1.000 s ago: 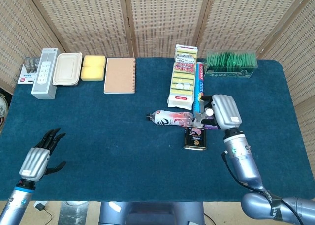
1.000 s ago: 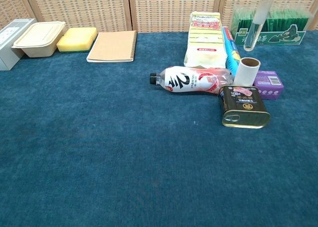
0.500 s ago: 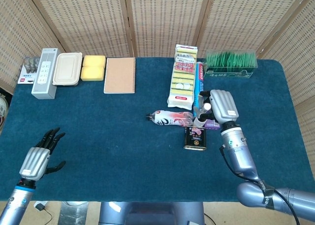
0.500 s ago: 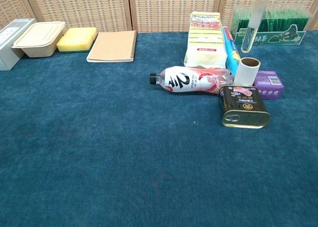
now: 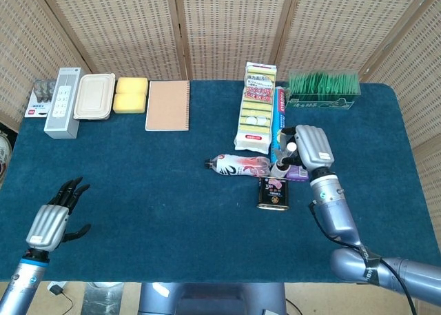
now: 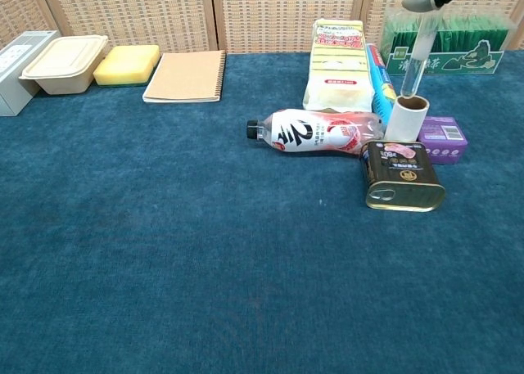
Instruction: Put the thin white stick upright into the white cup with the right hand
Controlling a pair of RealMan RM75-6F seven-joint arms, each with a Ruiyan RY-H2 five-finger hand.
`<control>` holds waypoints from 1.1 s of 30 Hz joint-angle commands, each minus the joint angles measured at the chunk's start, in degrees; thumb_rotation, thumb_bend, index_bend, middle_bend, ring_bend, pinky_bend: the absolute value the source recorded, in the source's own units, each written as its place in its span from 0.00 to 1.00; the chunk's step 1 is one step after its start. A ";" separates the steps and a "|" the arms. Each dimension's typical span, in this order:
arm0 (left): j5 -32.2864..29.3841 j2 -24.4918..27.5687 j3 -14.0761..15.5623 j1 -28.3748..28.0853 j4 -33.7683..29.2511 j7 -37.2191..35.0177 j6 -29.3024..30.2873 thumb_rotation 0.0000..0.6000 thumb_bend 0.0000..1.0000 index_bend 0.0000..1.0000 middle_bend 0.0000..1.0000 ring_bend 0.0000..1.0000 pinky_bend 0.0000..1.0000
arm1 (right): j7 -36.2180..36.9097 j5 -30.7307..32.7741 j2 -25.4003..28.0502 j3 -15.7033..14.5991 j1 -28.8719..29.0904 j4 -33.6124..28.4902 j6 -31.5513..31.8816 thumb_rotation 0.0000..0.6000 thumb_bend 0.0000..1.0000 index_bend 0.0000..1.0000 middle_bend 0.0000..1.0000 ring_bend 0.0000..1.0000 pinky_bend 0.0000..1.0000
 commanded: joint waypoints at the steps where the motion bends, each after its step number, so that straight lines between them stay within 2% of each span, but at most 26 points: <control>1: -0.06 -0.03 0.00 -0.03 0.00 0.10 -0.07 1.00 0.20 0.10 0.04 0.03 0.32 | 0.46 -0.12 -0.14 -0.27 0.03 0.76 -0.59 1.00 0.46 0.79 1.00 1.00 1.00; 17: -0.73 0.20 -0.26 -0.15 -0.28 0.36 -0.44 1.00 0.20 0.10 0.04 0.03 0.32 | 2.72 -0.65 -1.43 -1.63 -0.30 4.65 -2.67 1.00 0.46 0.79 1.00 1.00 1.00; 33: -1.24 1.17 -0.72 0.07 -0.98 -0.26 0.14 1.00 0.20 0.10 0.04 0.03 0.32 | 1.89 2.02 -6.36 -3.74 1.54 12.18 -6.94 1.00 0.45 0.79 1.00 1.00 1.00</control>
